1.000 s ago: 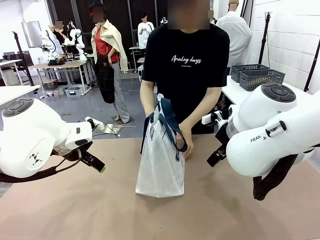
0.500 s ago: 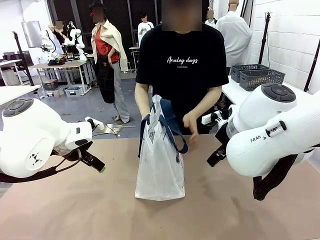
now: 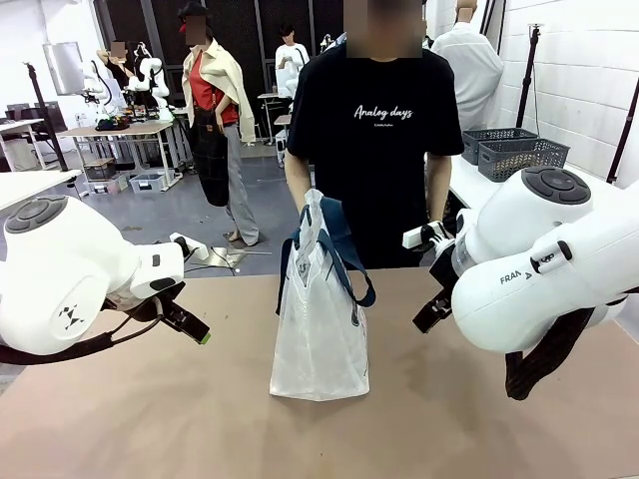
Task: Transfer purchased items from the store into the shopping bag.
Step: Open the Reusable shopping bag in the center of the table.
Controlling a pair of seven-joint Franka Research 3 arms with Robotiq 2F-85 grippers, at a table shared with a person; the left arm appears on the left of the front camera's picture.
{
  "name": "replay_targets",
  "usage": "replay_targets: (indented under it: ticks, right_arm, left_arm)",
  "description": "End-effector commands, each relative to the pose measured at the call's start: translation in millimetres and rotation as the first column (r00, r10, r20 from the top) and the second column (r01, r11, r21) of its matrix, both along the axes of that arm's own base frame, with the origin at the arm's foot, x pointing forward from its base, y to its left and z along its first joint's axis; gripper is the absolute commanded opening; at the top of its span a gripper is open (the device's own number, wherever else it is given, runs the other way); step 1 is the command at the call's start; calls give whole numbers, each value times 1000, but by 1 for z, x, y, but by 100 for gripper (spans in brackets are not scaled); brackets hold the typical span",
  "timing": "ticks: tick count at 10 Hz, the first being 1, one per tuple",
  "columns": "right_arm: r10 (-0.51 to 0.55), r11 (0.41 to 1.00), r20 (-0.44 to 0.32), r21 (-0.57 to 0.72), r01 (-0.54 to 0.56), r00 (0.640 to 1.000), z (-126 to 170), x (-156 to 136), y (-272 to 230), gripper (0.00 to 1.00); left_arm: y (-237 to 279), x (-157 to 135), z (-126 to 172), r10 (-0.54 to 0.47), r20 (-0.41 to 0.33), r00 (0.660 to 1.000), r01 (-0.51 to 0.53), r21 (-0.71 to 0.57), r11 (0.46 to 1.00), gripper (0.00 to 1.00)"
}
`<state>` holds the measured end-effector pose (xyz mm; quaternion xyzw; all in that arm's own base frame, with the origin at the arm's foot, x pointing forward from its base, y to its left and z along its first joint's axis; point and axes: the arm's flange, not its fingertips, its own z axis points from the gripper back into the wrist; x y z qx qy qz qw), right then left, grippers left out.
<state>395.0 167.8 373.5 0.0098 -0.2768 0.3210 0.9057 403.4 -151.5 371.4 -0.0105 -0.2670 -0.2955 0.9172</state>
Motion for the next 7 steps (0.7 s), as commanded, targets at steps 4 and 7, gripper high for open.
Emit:
replay_targets:
  ticks: [4,7]
  right_arm:
    - [0,1000,0,0,0,1000,0,0,0,100]
    - [0,1000,0,0,0,1000,0,0,0,100]
  left_arm:
    - [1,0,0,1,0,1000,-1,0,1000,100]
    - [1,0,0,1,0,1000,-1,0,1000,100]
